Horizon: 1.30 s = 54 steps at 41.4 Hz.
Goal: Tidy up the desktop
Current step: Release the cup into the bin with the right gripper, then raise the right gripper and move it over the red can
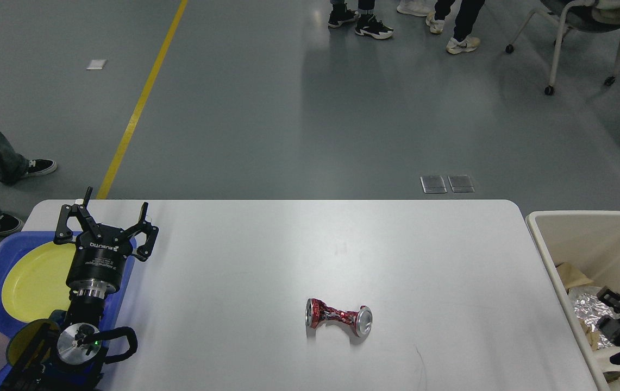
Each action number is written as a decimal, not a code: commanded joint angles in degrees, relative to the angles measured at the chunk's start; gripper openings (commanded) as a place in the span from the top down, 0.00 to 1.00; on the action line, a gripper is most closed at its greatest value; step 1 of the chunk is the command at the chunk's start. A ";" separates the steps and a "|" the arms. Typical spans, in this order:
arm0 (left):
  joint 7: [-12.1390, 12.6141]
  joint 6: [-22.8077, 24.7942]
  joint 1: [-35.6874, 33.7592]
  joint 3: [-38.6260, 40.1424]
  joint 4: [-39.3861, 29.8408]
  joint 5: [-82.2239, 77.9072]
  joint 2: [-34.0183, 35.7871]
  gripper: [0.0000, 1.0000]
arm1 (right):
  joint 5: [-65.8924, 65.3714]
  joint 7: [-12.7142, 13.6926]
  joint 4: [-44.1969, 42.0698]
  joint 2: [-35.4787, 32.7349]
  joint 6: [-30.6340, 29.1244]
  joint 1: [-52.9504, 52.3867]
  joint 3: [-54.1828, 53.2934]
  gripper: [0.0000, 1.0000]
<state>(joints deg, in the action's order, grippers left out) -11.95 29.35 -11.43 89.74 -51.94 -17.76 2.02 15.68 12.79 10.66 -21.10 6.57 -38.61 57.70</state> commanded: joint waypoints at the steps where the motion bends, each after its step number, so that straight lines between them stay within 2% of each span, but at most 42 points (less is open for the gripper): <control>1: 0.00 0.00 0.00 0.00 0.00 0.00 0.00 0.03 | -0.21 -0.04 6.38 -3.77 -1.47 -6.64 0.48 0.00; 7: 0.00 0.00 0.00 0.00 0.00 0.00 0.00 0.03 | -4.68 -0.04 14.90 -6.14 -4.89 -17.18 2.15 0.00; 12: 0.09 0.00 0.00 0.00 0.00 0.00 0.00 0.03 | -12.59 0.05 24.31 -7.20 -14.20 -29.83 5.05 0.00; 18: 0.09 0.00 0.00 0.00 0.00 0.00 0.00 0.03 | -14.62 0.66 31.60 -6.15 -25.10 -42.14 8.65 0.00; 29: 0.09 0.00 0.00 0.00 0.00 0.00 0.00 0.03 | -14.18 1.28 41.45 2.81 -45.93 -62.45 12.18 0.00; 35: 0.09 0.00 0.00 0.00 0.00 0.00 0.00 0.03 | -14.01 1.19 48.65 5.71 -54.82 -72.64 12.00 0.00; 45: 0.00 -0.09 0.00 0.00 0.00 0.00 0.00 0.03 | -13.75 1.28 69.72 7.48 -56.15 -91.96 12.18 0.00; 54: 0.00 0.00 0.00 0.00 0.00 0.00 0.00 0.03 | -11.03 1.10 78.11 8.00 -56.06 -102.89 12.18 0.00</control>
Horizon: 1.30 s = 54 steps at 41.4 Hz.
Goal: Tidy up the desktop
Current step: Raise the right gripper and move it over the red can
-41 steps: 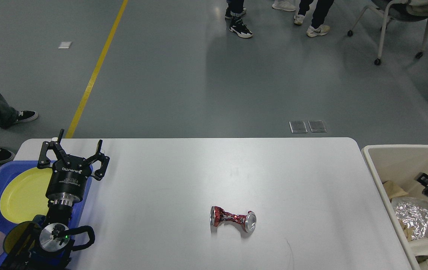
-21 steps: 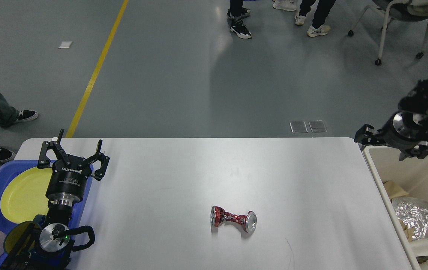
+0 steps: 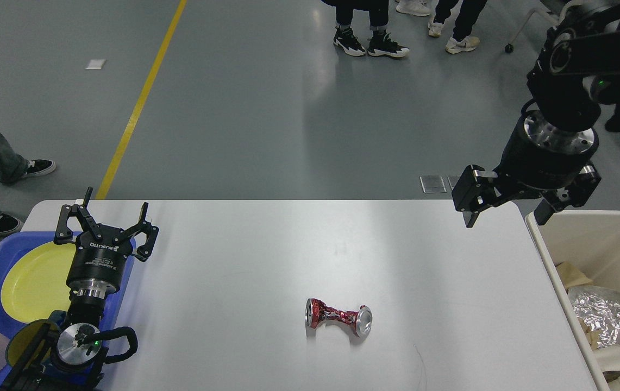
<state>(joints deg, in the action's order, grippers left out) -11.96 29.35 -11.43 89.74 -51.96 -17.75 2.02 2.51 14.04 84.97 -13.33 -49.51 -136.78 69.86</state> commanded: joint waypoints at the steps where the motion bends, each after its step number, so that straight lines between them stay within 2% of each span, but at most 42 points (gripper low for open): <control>1: 0.01 0.00 0.00 0.00 0.02 0.00 0.00 0.03 | 2.50 -0.24 3.97 0.23 0.03 -4.99 0.01 0.00; 20: 0.01 0.00 0.00 0.00 0.02 0.00 0.00 0.03 | 3.30 -0.59 4.06 2.34 1.70 -2.62 -1.31 0.00; 27: 0.01 0.00 0.00 0.00 0.02 0.00 0.00 0.03 | 2.42 -0.59 2.05 2.52 3.01 0.36 -6.40 0.00; 33: 0.01 0.00 0.00 0.00 0.02 0.00 0.00 0.03 | 0.67 -0.59 -1.12 5.15 6.43 5.81 -10.97 0.01; 36: 0.01 0.00 0.00 0.00 0.02 0.00 0.00 0.03 | -6.24 -0.68 -1.39 5.59 11.43 9.49 -15.00 0.01; 39: 0.01 0.00 0.00 0.00 0.02 0.00 0.00 0.03 | -13.81 -0.85 -1.39 5.68 13.56 12.31 -18.70 0.01; 45: 0.01 -0.09 0.00 0.00 0.02 0.00 0.00 0.03 | -30.95 -0.94 -1.21 6.29 13.56 20.74 -30.29 0.01; 54: 0.01 0.00 0.00 0.00 0.02 0.00 0.00 0.03 | -47.92 -0.94 -7.43 14.89 15.49 34.36 -38.13 0.03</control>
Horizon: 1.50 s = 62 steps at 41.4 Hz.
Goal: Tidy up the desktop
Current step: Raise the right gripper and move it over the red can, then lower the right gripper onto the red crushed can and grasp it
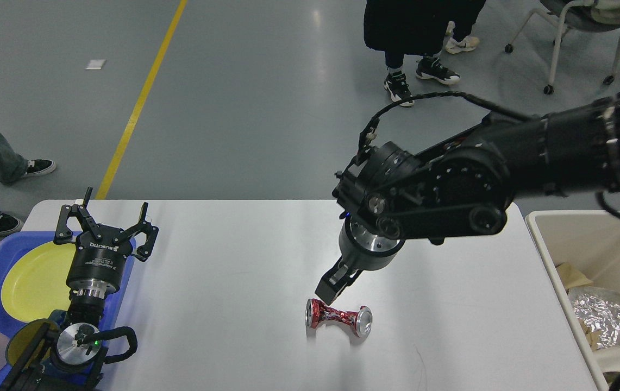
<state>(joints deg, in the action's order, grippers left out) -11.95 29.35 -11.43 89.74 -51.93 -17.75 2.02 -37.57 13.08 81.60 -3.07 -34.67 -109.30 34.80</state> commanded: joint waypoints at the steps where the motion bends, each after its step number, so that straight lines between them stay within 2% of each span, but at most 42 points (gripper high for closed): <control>1: 0.00 0.00 0.00 0.00 -0.01 0.00 0.00 0.03 | -9.00 0.02 -5.12 5.61 0.74 8.39 -3.33 0.03; 10: 0.09 0.00 0.00 0.00 -0.01 0.00 0.00 0.03 | -16.03 0.02 -14.97 14.67 6.10 18.32 -4.39 0.04; 19: 0.00 0.00 0.00 0.00 -0.01 0.00 0.00 0.03 | -25.53 0.02 -19.46 14.76 10.06 26.68 -2.82 0.06; 24: 0.00 0.00 0.00 0.00 -0.01 0.00 0.00 0.03 | -26.15 -0.07 -19.72 14.68 11.20 27.92 0.35 0.07; 34: 0.00 0.00 0.00 0.00 -0.01 0.00 0.00 0.03 | -26.15 -0.07 -22.36 14.76 17.26 31.34 6.77 0.08; 62: 0.00 0.00 0.00 0.00 -0.01 0.00 0.00 0.03 | -26.15 0.02 -24.03 14.85 20.34 35.56 9.58 0.10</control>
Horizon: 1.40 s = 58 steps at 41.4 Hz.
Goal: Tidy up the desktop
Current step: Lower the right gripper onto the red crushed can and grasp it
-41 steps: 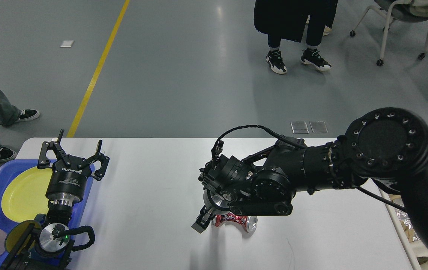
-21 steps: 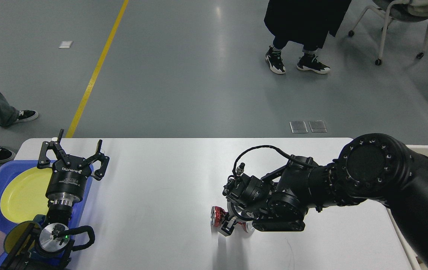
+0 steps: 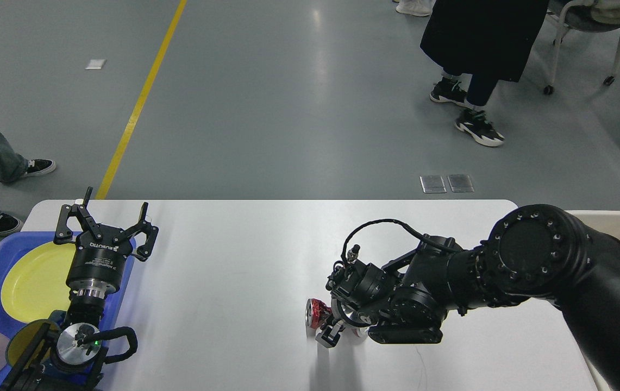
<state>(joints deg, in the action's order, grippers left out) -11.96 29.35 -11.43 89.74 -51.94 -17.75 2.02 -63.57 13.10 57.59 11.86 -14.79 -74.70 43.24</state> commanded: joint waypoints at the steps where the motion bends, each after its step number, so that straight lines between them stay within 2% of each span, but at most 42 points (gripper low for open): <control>1: 0.00 0.00 0.00 0.00 0.00 0.00 0.00 0.03 | -0.15 0.00 -0.11 -0.08 0.64 1.31 1.23 0.10; 17: 0.00 0.00 0.00 0.00 0.00 0.00 0.00 0.03 | -0.15 0.00 -2.13 -0.17 4.33 2.63 3.60 0.14; 24: 0.00 0.00 0.00 0.00 0.00 0.00 0.00 0.03 | -0.07 0.08 -2.13 -0.17 4.78 2.63 3.86 0.29; 41: 0.00 0.00 0.00 0.00 0.00 0.00 0.00 0.03 | 0.11 0.00 -1.69 0.01 4.78 2.98 5.36 0.30; 43: 0.00 0.00 0.00 0.00 0.00 0.00 0.00 0.03 | 0.20 0.00 -1.60 0.01 4.78 3.07 5.45 0.37; 49: 0.00 0.00 0.00 0.00 0.00 0.00 0.00 0.03 | 0.29 0.09 -1.69 0.10 4.60 3.34 5.71 0.69; 53: 0.00 0.00 0.00 0.00 0.00 0.00 0.00 0.03 | 0.37 0.17 -1.87 0.10 4.60 3.33 6.24 0.74; 56: 0.00 0.00 0.00 0.00 0.00 0.00 0.00 0.03 | 0.37 0.26 -1.78 0.18 4.60 3.16 6.76 0.84; 58: 0.00 0.00 0.00 0.00 0.00 0.00 0.00 0.03 | 0.46 0.26 -1.78 0.18 4.51 3.07 7.38 0.95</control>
<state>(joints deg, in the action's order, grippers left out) -11.96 29.35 -11.43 89.74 -51.94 -17.76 2.02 -63.23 13.25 55.74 11.97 -10.19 -71.38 49.55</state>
